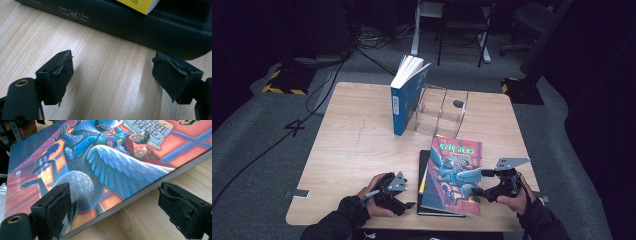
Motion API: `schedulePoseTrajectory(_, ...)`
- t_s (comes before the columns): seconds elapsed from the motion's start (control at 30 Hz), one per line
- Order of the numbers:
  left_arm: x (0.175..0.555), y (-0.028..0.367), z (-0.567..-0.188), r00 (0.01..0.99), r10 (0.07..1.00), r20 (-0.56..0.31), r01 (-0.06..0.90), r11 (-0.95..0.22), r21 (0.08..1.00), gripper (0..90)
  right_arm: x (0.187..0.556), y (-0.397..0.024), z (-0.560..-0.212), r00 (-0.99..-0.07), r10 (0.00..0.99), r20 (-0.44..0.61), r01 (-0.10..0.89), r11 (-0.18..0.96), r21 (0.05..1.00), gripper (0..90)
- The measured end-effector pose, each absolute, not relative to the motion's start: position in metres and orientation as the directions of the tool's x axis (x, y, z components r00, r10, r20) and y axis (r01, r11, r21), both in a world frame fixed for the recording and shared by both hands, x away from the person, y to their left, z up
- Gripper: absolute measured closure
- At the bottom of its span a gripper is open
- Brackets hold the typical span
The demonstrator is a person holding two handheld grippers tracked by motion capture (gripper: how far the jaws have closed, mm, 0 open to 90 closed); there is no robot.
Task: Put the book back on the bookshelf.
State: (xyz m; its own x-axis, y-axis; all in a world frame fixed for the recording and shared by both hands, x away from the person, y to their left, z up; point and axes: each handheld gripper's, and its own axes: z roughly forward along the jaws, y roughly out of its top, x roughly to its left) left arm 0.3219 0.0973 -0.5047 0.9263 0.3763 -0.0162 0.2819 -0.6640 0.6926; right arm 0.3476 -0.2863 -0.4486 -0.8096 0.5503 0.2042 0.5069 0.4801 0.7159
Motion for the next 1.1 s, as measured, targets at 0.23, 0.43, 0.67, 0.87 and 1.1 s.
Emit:
schedulePoseTrajectory(0.23,0.322,0.097,-0.504,0.928,0.373,-0.015,0.28,-0.667,0.691,17.3,0.347,-0.283,-0.447,-0.818,0.547,0.177,0.487,0.496,0.719,10.6)
schedulePoseTrajectory(0.43,0.323,0.097,-0.504,0.928,0.371,-0.016,0.279,-0.668,0.69,17.3,0.346,-0.282,-0.442,-0.829,0.542,0.14,0.45,0.496,0.743,16.3)
schedulePoseTrajectory(0.67,0.323,0.097,-0.504,0.929,0.37,-0.015,0.278,-0.668,0.69,17.3,0.348,-0.277,-0.438,-0.84,0.53,0.116,0.425,0.51,0.748,16.5)
schedulePoseTrajectory(0.87,0.324,0.097,-0.504,0.93,0.368,-0.016,0.276,-0.667,0.692,17.3,0.356,-0.269,-0.438,-0.853,0.508,0.12,0.407,0.501,0.764,23.0)
schedulePoseTrajectory(1.1,0.325,0.097,-0.504,0.928,0.373,-0.017,0.281,-0.666,0.691,17.3,0.37,-0.257,-0.44,-0.867,0.476,0.15,0.398,0.478,0.783,40.7)
